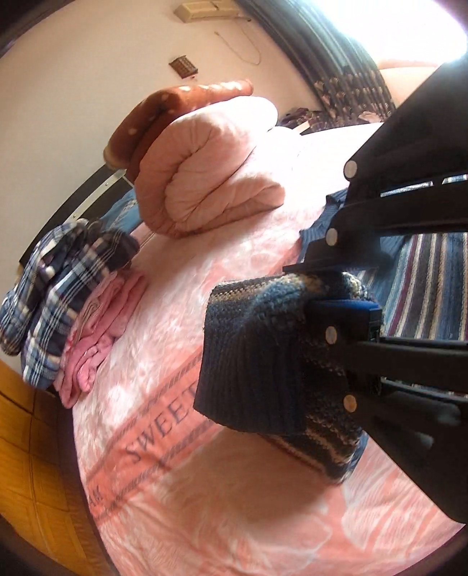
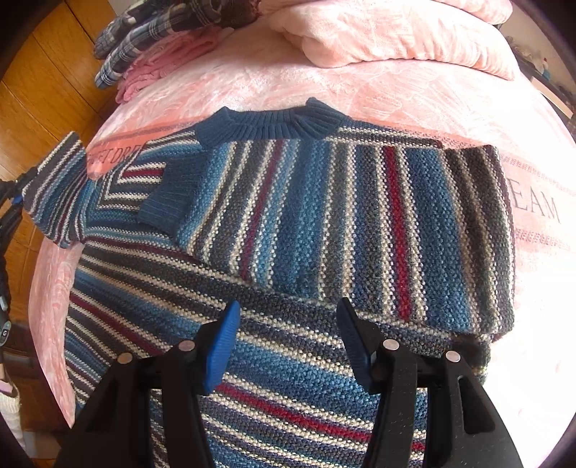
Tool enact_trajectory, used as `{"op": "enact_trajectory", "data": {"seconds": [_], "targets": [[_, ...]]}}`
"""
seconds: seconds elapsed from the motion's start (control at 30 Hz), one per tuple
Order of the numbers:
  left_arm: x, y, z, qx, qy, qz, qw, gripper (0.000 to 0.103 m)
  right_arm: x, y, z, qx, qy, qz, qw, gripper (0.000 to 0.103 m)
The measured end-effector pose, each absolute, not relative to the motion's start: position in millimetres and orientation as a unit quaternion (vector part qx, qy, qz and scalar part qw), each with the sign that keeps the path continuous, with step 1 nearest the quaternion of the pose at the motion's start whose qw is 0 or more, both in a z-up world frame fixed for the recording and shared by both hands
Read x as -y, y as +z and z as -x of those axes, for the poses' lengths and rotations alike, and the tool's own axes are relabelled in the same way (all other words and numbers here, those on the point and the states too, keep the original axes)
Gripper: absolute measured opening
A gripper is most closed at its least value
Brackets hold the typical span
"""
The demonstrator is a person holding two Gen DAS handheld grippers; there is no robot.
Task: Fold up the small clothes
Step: 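Lift the second sleeve with the left tool and fold it across the body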
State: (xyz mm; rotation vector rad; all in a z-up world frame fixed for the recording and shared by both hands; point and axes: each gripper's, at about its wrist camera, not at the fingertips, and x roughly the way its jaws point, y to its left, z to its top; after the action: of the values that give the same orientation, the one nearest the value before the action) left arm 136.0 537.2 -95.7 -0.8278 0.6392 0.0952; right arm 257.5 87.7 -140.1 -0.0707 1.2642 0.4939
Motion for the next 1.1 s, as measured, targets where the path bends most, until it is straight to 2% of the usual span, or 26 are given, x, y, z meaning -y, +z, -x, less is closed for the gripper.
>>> {"op": "enact_trajectory", "data": {"seconds": [0.3,0.63,0.73,0.9,0.97,1.1], "targets": [[-451.9,-130.6,-169.2,-0.352,-0.02,0.372,0.858,0.01,-71.9,-157.8,-270.0,-0.6,0.211,0.018,0.772,0.056],[-434.1,-203.8,-169.3,-0.457,-0.035,0.36,0.813,0.014,-74.5,-170.7,-271.2,-0.617,0.2,0.011,0.761,0.056],[-442.6,-194.4,-144.7,-0.456,-0.057,0.373,0.806,0.02,-81.9,-158.6,-271.2,-0.616,0.209,0.001,0.76,0.056],[-481.8,-144.4,-105.6,-0.396,-0.027,0.34,0.852,0.021,-128.4,-132.0,-274.3,-0.606,0.264,-0.02,0.75,0.056],[-498.7,-131.1,-107.8,-0.386,0.007,0.313,0.868,0.027,-154.7,-127.1,-274.6,-0.609,0.287,-0.031,0.739,0.056],[-520.9,-135.4,-135.4,-0.415,0.057,0.277,0.865,0.027,-207.5,-124.4,-272.4,-0.612,0.312,-0.028,0.726,0.056]]}}
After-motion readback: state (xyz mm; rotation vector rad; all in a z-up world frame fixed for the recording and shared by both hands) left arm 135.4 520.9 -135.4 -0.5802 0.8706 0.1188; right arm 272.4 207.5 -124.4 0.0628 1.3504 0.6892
